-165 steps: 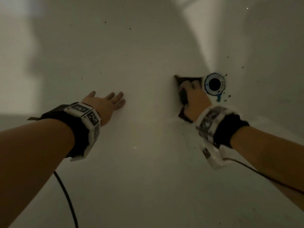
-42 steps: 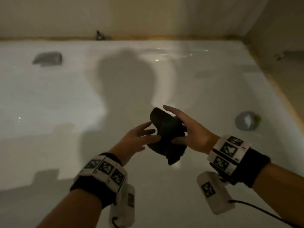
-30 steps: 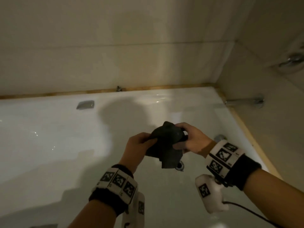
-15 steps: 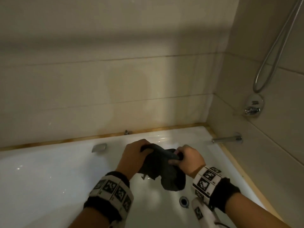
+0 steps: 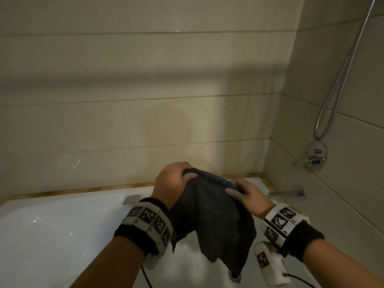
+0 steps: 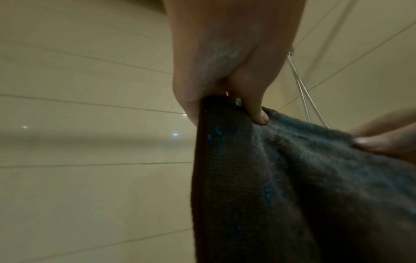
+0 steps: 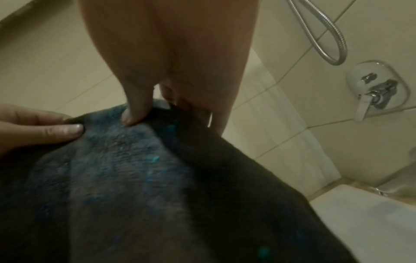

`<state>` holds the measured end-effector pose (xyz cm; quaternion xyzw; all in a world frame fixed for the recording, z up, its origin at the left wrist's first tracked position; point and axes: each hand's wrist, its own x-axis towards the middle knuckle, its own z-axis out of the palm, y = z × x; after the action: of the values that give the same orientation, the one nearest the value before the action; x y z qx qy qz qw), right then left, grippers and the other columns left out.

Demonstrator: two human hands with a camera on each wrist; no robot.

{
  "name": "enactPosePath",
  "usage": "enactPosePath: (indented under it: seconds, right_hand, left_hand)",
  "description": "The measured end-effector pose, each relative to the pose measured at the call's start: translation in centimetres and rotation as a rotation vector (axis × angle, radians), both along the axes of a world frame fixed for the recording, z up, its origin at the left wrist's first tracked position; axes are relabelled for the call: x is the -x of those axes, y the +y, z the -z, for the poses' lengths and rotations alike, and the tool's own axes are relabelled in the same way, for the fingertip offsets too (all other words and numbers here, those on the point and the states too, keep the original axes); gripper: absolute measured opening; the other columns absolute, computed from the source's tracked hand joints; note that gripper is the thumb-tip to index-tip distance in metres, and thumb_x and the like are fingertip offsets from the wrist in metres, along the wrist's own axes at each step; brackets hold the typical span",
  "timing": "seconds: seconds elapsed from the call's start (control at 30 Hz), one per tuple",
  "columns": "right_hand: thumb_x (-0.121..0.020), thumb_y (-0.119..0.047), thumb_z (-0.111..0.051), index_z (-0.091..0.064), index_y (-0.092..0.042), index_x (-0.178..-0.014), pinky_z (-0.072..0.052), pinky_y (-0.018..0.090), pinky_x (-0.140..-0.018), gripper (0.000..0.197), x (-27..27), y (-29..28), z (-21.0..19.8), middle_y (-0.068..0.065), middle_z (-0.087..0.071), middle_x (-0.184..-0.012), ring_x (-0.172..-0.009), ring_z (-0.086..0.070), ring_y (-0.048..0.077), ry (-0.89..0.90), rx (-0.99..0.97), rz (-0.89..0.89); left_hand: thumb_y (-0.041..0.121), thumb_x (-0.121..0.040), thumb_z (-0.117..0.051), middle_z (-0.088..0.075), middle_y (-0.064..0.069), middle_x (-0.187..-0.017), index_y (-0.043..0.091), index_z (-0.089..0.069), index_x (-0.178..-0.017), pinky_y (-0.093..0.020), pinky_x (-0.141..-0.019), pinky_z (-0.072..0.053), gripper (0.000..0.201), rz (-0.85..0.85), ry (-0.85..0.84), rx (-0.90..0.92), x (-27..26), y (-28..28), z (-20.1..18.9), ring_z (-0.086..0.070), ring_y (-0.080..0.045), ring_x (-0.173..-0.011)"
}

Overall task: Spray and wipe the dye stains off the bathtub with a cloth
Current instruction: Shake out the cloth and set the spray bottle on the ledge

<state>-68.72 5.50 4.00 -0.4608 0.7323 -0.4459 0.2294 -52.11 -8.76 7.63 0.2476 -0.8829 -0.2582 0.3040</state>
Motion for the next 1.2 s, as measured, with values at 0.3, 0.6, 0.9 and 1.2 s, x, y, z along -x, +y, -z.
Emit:
enactPosePath:
  seconds: [0.3,0.6,0.9,1.2]
  right_hand:
    - [-0.086,-0.019,-0.064,-0.056,-0.022,-0.073,-0.037,0.022,-0.075,0.015,3.3,2.0,0.6,0.000,-0.054,-0.085,-0.084,-0.050,0.015,0.418,-0.485,-0.130]
    - [-0.087,-0.007,-0.060,-0.054,-0.010,-0.064,-0.038,0.029,-0.060,0.024,4.4,0.2,-0.7,0.006,-0.052,-0.061,-0.060,-0.049,0.020,-0.155,-0.054,0.187]
    - [-0.084,-0.010,-0.065,-0.057,-0.004,-0.114,-0.045,0.032,-0.081,0.032,1.6,-0.9,0.7,0.013,-0.054,-0.105,-0.109,-0.053,0.035,-0.353,-0.215,0.315]
    - [-0.083,0.014,-0.053,-0.067,-0.011,-0.096,-0.047,0.033,-0.085,0.032,-1.5,0.6,2.1,0.013,-0.058,-0.116,-0.106,-0.054,0.026,-0.371,-0.317,0.055]
  left_hand:
    - [0.021,-0.080,-0.071,-0.055,0.017,-0.072,0.026,-0.058,-0.077,-0.003,-0.065,-0.038,0.014,0.080,-0.155,0.050,-4.4,-2.1,-1.2,-0.051,0.006,-0.069]
    - [0.013,-0.074,-0.076,-0.065,0.001,-0.081,0.016,-0.071,-0.082,-0.019,-0.071,-0.044,0.011,-0.080,-0.397,-0.226,-10.0,-3.9,1.5,-0.057,-0.013,-0.077]
    - [0.018,-0.099,-0.040,-0.054,-0.019,-0.122,0.000,-0.048,-0.123,-0.042,-0.100,-0.043,0.030,-0.415,-0.097,-0.634,-9.3,-2.6,4.7,-0.052,-0.032,-0.114]
    - [0.023,-0.083,-0.069,-0.053,-0.021,-0.117,0.016,-0.037,-0.107,-0.039,-0.078,-0.052,0.041,-0.492,-0.095,-0.838,-12.0,-3.2,7.4,-0.057,-0.033,-0.102]
